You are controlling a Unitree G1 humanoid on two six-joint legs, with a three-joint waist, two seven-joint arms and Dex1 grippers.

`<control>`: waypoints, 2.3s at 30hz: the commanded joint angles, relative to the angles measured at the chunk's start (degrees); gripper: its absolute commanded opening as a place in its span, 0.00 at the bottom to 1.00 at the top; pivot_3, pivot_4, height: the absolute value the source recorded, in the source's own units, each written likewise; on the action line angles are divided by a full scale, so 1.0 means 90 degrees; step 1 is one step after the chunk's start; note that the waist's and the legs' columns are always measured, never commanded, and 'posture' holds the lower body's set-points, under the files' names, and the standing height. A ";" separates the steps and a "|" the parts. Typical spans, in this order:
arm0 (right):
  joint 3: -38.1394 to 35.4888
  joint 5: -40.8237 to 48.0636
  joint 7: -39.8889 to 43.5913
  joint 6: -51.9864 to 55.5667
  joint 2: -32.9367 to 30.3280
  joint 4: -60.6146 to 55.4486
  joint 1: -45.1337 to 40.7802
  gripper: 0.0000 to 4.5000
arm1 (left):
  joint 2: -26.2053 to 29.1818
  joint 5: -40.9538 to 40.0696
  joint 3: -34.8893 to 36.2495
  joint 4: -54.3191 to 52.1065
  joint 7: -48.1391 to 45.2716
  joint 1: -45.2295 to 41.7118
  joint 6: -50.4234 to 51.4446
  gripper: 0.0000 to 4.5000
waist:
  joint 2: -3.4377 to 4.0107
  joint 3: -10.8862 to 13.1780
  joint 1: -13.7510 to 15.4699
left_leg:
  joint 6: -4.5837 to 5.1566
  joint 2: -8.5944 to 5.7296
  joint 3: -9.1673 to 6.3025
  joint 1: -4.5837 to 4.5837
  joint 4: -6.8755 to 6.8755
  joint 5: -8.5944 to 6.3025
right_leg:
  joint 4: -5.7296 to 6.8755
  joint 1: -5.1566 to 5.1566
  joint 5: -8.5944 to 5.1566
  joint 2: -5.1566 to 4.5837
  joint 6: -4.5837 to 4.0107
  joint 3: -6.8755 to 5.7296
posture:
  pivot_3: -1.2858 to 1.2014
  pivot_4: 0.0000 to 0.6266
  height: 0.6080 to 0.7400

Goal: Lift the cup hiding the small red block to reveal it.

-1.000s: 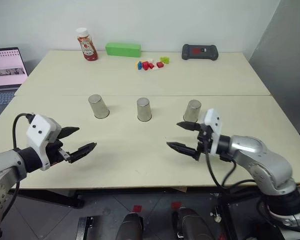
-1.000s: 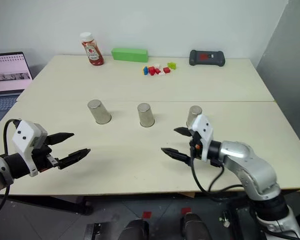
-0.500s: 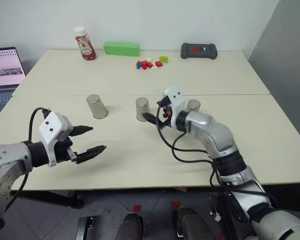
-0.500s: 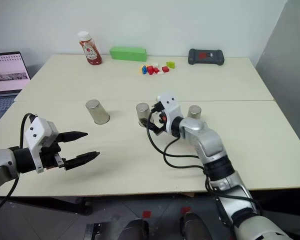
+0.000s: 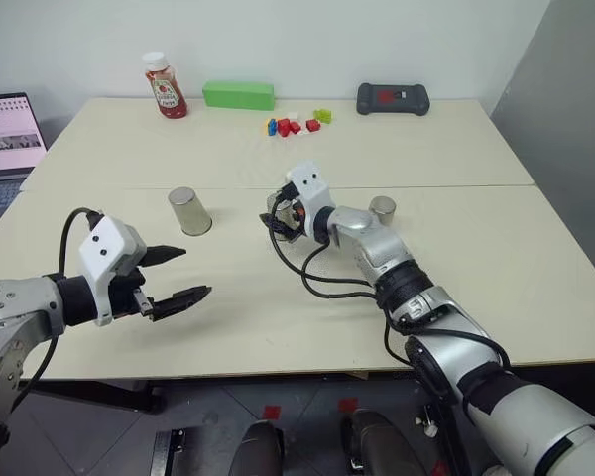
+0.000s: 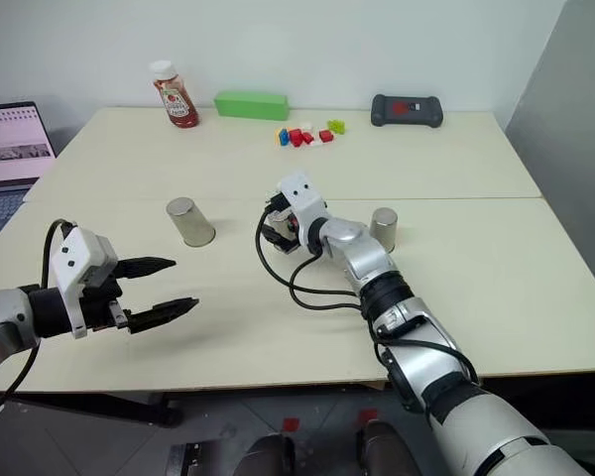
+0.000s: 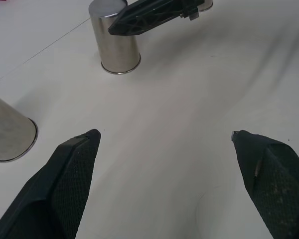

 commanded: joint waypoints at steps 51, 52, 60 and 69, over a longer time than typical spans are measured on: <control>-0.1209 -0.0103 0.0304 0.0006 -0.0704 -0.0775 -0.0246 0.99 | -0.0108 0.0144 -0.0498 0.0385 0.0090 -0.0620 -0.0312 1.00 | 0.0004 0.0002 -0.0015 | 0.0000 -0.0003 -0.0010 -0.0027 0.0012 0.0000 | 0.0007 -0.0015 0.0003 -0.0001 -0.0002 -0.0006 | 0.52 0.24 1.00; -0.1196 -0.0032 0.0358 0.0077 -0.0724 -0.1274 -0.0082 0.99 | -0.0146 0.0135 -0.0466 0.0374 0.0132 -0.0617 -0.0311 1.00 | 0.0004 0.0002 -0.0012 | 0.0000 -0.0002 -0.0012 -0.0029 0.0012 0.0000 | 0.0007 -0.0015 0.0003 -0.0001 -0.0002 -0.0008 | 0.52 0.24 1.00; -0.0728 0.1035 0.1588 0.1606 -0.1752 -0.6257 0.2163 0.99 | -0.0232 0.0317 -0.0054 0.0136 0.0645 -0.0268 -0.0251 1.00 | 0.0004 0.0002 0.0088 | 0.0000 -0.0006 -0.0040 -0.0044 0.0012 0.0000 | -0.0001 -0.0011 0.0003 -0.0012 -0.0002 -0.0018 | 0.52 0.24 1.00; -0.1051 0.1696 0.1759 0.2877 -0.3361 -0.8574 0.4631 0.99 | -0.0503 0.0136 0.0435 -0.0486 0.0962 0.0458 -0.0135 1.00 | 0.0000 0.0000 0.0108 | 0.0000 -0.0001 -0.0025 -0.0020 0.0021 0.0000 | 0.0000 0.0002 -0.0016 -0.0010 0.0028 -0.0014 | 0.52 0.24 1.00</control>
